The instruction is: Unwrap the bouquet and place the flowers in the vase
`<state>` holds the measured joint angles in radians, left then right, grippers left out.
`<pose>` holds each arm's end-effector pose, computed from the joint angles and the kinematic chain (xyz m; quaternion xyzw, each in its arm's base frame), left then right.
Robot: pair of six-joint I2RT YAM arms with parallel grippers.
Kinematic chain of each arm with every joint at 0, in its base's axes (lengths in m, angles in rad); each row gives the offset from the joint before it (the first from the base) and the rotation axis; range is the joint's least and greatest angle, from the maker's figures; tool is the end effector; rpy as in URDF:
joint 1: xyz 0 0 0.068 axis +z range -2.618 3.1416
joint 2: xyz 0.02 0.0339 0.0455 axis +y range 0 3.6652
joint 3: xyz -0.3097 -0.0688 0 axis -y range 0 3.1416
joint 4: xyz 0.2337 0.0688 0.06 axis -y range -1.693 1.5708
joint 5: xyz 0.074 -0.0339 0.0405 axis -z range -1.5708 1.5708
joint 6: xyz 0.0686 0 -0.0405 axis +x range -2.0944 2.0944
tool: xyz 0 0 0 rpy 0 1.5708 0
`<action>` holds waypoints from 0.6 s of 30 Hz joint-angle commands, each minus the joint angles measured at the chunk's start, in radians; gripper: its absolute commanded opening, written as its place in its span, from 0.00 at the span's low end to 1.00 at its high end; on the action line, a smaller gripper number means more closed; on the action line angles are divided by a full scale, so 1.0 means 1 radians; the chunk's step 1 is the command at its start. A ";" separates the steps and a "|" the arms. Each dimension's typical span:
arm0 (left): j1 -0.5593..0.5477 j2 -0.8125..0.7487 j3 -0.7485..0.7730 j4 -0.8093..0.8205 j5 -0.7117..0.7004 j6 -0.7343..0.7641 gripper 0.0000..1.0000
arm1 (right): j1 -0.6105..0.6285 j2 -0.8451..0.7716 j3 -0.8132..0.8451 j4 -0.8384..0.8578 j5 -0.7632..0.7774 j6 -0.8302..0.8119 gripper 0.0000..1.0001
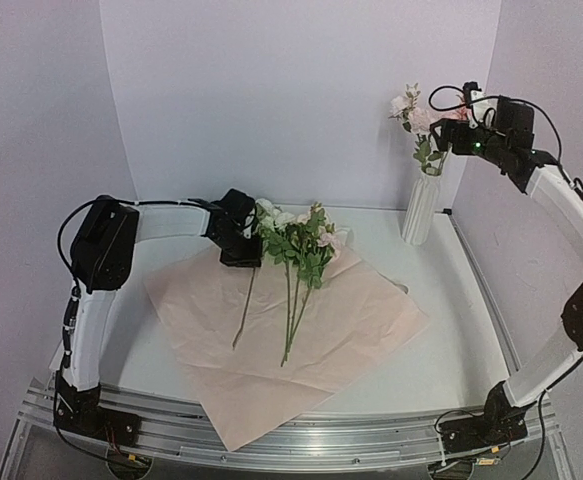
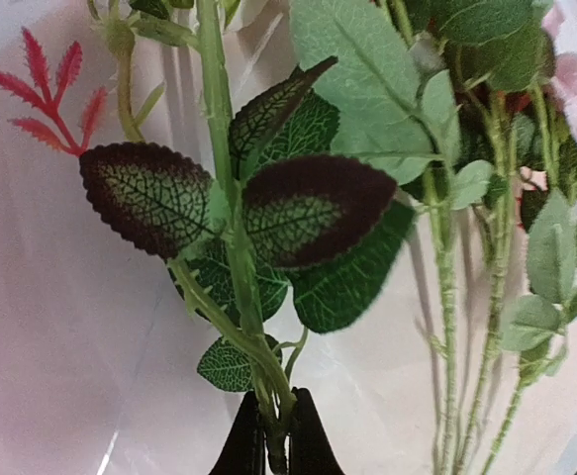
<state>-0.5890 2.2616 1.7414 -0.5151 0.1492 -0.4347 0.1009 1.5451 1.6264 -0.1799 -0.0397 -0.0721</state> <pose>0.4286 -0.2986 0.1661 0.0938 0.9573 -0.1919 0.1948 0.3797 0.0412 0.4878 -0.0773 0.7370 0.0244 0.6710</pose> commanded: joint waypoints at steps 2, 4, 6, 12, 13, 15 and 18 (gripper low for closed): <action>0.006 -0.251 0.084 0.034 0.072 -0.015 0.00 | 0.077 -0.045 0.038 0.002 -0.134 0.067 0.96; 0.007 -0.307 0.053 0.093 0.111 0.029 0.00 | 0.127 -0.028 0.056 -0.004 -0.218 0.110 0.96; 0.006 -0.358 0.001 0.175 0.142 0.074 0.00 | 0.182 0.002 0.078 -0.003 -0.292 0.173 0.96; -0.007 -0.482 -0.152 0.403 0.260 0.197 0.00 | 0.358 0.154 0.088 0.229 -0.434 0.470 0.96; -0.011 -0.503 -0.172 0.443 0.281 0.214 0.00 | 0.377 0.185 0.088 0.302 -0.453 0.540 0.96; -0.016 -0.525 -0.191 0.501 0.327 0.245 0.00 | 0.420 0.252 0.128 0.375 -0.489 0.598 0.97; -0.019 -0.531 -0.181 0.510 0.379 0.257 0.00 | 0.491 0.337 0.216 0.389 -0.534 0.569 0.98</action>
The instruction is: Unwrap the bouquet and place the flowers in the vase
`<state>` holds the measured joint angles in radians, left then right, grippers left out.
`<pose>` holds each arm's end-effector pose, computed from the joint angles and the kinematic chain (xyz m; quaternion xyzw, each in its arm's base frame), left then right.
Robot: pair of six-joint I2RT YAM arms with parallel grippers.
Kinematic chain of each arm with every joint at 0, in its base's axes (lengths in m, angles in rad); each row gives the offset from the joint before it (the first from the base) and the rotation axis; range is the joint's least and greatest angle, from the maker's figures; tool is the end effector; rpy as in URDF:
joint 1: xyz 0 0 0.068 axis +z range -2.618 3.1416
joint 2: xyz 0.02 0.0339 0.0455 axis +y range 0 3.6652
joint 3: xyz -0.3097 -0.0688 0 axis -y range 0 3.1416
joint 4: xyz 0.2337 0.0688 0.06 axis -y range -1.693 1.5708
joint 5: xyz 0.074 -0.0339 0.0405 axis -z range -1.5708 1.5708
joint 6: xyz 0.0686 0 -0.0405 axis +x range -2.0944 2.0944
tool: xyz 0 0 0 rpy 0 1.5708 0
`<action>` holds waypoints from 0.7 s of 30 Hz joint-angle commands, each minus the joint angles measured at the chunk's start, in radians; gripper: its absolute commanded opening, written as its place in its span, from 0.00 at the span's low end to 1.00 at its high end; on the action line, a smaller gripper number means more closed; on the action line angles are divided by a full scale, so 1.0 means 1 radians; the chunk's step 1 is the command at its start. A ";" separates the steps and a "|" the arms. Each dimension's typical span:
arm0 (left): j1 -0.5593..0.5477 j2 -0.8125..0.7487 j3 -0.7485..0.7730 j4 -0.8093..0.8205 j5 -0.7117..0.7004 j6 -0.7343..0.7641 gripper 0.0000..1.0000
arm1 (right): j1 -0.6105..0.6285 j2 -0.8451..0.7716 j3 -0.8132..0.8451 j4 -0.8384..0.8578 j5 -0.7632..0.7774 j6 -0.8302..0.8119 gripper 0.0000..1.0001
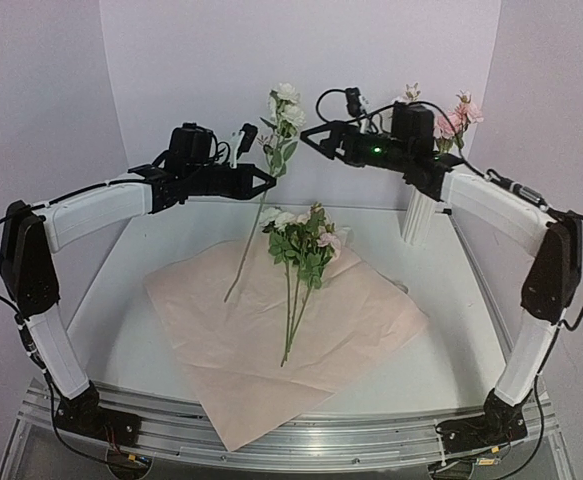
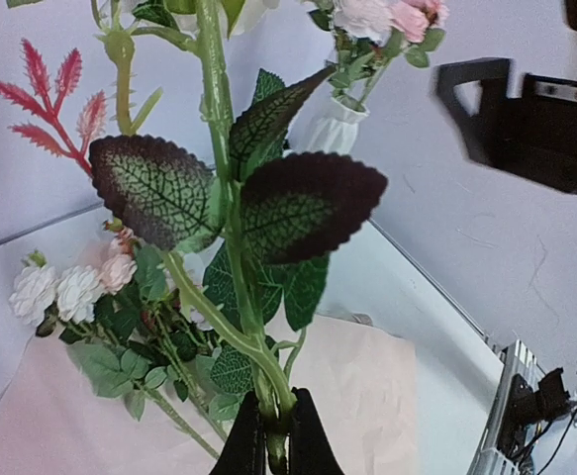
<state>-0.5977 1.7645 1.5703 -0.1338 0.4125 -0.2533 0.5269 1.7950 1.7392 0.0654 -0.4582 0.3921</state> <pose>0.3566 -0.2760 0.3871 0.2538 0.7636 -0.3869 0.4503 0.3833 0.2581 0.4636 -0.2071 0.6729 0.4501 0.5493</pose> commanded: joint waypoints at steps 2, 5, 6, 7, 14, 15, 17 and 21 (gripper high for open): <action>-0.014 -0.045 -0.021 0.162 0.141 0.083 0.00 | 0.079 0.136 0.150 0.144 -0.125 0.129 0.97; -0.022 -0.062 -0.037 0.185 0.158 0.099 0.00 | 0.081 0.164 0.150 0.155 -0.086 0.149 0.94; -0.025 -0.068 -0.045 0.192 0.161 0.107 0.00 | 0.081 0.173 0.153 0.161 -0.085 0.155 0.93; -0.029 -0.073 -0.055 0.201 0.166 0.115 0.00 | 0.081 0.183 0.160 0.162 -0.084 0.161 0.90; -0.038 -0.071 -0.064 0.214 0.192 0.135 0.00 | 0.082 0.246 0.214 0.166 -0.123 0.206 0.09; -0.038 -0.070 -0.063 0.219 0.196 0.138 0.00 | 0.082 0.245 0.212 0.166 -0.119 0.206 0.02; -0.039 -0.068 -0.054 0.220 0.198 0.143 0.00 | 0.081 0.234 0.201 0.165 -0.100 0.193 0.00; -0.037 -0.070 -0.062 0.207 0.210 0.147 0.21 | 0.067 0.190 0.194 0.138 -0.044 0.135 0.00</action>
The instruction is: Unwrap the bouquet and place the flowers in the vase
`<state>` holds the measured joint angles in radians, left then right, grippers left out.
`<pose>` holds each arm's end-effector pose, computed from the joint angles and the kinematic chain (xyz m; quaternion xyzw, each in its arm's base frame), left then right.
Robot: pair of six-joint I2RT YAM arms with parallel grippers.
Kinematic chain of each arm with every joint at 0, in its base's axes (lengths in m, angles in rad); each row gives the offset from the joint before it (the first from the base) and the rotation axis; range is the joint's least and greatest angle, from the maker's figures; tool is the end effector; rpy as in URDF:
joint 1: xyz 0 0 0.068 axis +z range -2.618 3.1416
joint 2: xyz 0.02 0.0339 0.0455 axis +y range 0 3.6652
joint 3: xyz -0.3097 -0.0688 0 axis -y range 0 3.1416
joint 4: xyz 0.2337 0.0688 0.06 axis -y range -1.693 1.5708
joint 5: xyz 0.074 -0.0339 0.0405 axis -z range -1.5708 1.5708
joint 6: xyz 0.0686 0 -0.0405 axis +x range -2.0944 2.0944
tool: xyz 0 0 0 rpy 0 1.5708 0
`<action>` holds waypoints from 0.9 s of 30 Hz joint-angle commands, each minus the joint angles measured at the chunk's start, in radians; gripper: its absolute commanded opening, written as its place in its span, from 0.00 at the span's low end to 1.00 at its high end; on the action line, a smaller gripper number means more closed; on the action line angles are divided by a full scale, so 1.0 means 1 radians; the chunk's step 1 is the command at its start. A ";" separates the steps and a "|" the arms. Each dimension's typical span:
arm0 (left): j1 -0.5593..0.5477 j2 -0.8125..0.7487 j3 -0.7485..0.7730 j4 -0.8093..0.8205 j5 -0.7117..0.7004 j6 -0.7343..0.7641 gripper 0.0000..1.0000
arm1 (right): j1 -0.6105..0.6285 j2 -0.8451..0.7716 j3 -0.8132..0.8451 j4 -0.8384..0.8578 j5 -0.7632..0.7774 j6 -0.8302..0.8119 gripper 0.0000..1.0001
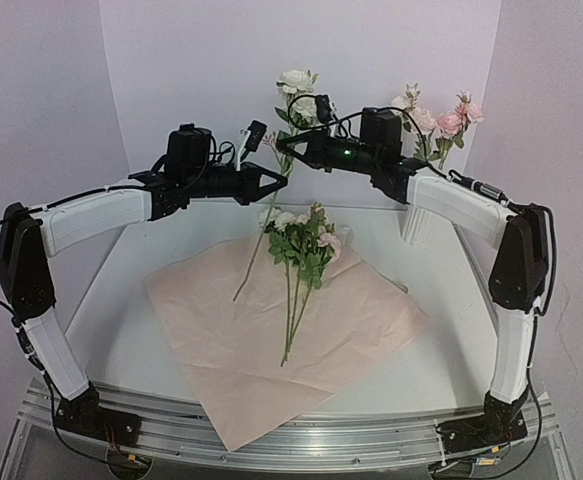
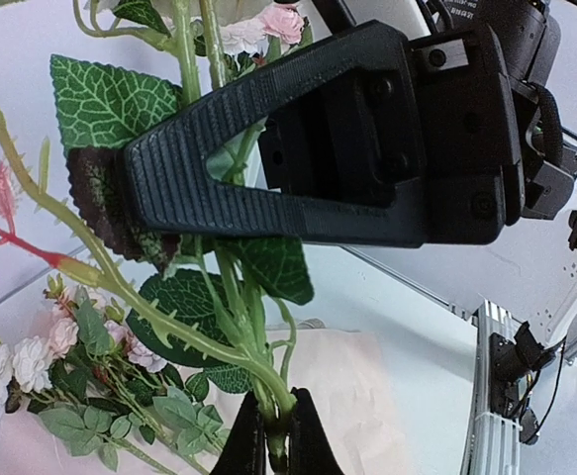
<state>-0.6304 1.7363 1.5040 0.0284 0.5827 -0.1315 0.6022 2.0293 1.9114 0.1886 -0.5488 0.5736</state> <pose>0.3338 -0.2903 0.3970 0.3591 0.6750 -0.4317 0.4787 0.4152 0.3288 0.4327 -0.2076 0.6533 0.5443 0.4836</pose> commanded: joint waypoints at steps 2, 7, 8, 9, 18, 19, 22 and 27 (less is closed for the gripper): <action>-0.005 -0.057 -0.019 0.054 0.042 0.039 0.85 | -0.035 -0.079 0.062 -0.080 0.102 -0.130 0.00; -0.004 -0.117 -0.091 0.124 0.003 0.099 1.00 | -0.088 -0.157 0.282 -0.389 0.386 -0.526 0.00; -0.002 -0.121 -0.094 0.120 -0.017 0.105 1.00 | -0.100 -0.169 0.327 -0.417 0.438 -0.602 0.00; -0.002 -0.125 -0.099 0.115 -0.028 0.109 1.00 | -0.109 -0.177 0.358 -0.430 0.491 -0.669 0.00; 0.003 -0.135 -0.143 0.065 -0.076 0.120 1.00 | -0.247 -0.182 0.498 -0.437 0.813 -1.050 0.00; 0.004 -0.134 -0.144 0.061 -0.080 0.123 1.00 | -0.264 -0.176 0.508 -0.436 0.822 -1.063 0.00; 0.006 -0.128 -0.143 0.049 -0.093 0.126 1.00 | -0.317 -0.156 0.522 -0.430 0.819 -1.063 0.00; 0.006 -0.121 -0.140 0.033 -0.103 0.129 1.00 | -0.382 -0.124 0.507 -0.426 0.797 -0.992 0.00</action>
<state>-0.6292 1.6432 1.3609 0.0685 0.5006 -0.0221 0.2549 1.8565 2.4309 -0.2265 0.2246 -0.4325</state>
